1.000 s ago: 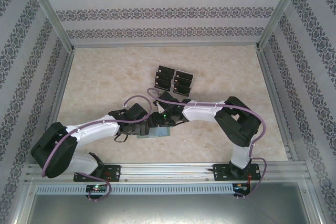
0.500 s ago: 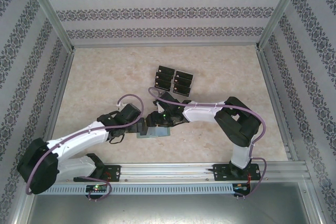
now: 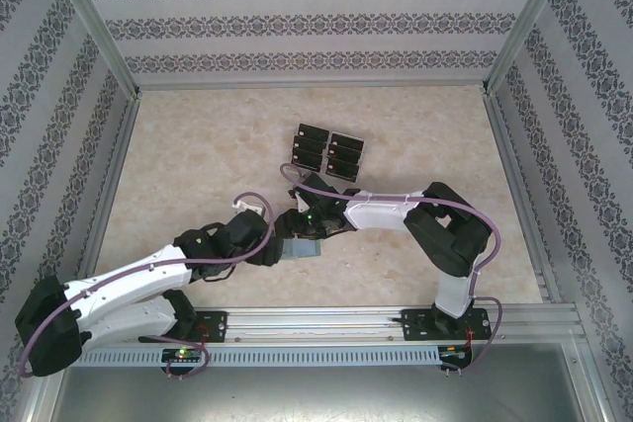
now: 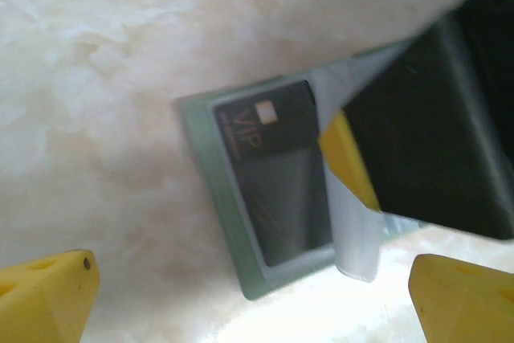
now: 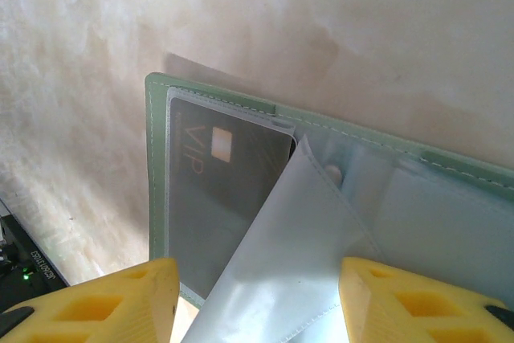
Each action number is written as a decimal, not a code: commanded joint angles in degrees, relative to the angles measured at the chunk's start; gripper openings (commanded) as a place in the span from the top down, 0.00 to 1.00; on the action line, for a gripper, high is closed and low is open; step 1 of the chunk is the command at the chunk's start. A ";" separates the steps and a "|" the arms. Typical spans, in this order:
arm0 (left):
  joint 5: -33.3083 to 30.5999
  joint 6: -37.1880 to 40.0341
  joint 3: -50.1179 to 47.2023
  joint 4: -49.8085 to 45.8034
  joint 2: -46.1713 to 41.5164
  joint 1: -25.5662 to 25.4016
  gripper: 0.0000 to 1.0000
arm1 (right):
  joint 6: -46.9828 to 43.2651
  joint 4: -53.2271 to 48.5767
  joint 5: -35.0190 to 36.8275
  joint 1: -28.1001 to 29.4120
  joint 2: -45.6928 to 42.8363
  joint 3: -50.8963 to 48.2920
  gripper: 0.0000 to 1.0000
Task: Put the credit cards into the card holder
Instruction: Flip over the card slot on the card holder.
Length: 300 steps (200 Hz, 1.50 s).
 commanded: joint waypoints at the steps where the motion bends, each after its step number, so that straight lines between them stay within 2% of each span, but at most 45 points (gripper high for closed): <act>1: -3.84 2.47 -0.17 1.31 2.10 -3.28 0.01 | 0.74 0.63 -0.35 0.16 -0.02 -0.75 0.44; 45: -10.59 2.15 2.06 2.08 10.22 -7.61 0.01 | 0.83 0.81 -0.57 0.08 0.24 -0.59 0.44; 79: -14.14 1.72 3.12 4.15 14.05 -8.95 0.01 | 0.83 0.94 -0.68 0.10 0.38 -0.52 0.45; 216: -15.36 0.82 1.35 8.25 18.69 -8.96 0.00 | 1.03 1.23 -0.97 0.00 0.72 -0.23 0.44; 300: -22.01 -6.57 3.13 0.24 22.18 -8.95 0.00 | 1.20 0.92 -1.38 -0.84 -1.11 -0.03 0.44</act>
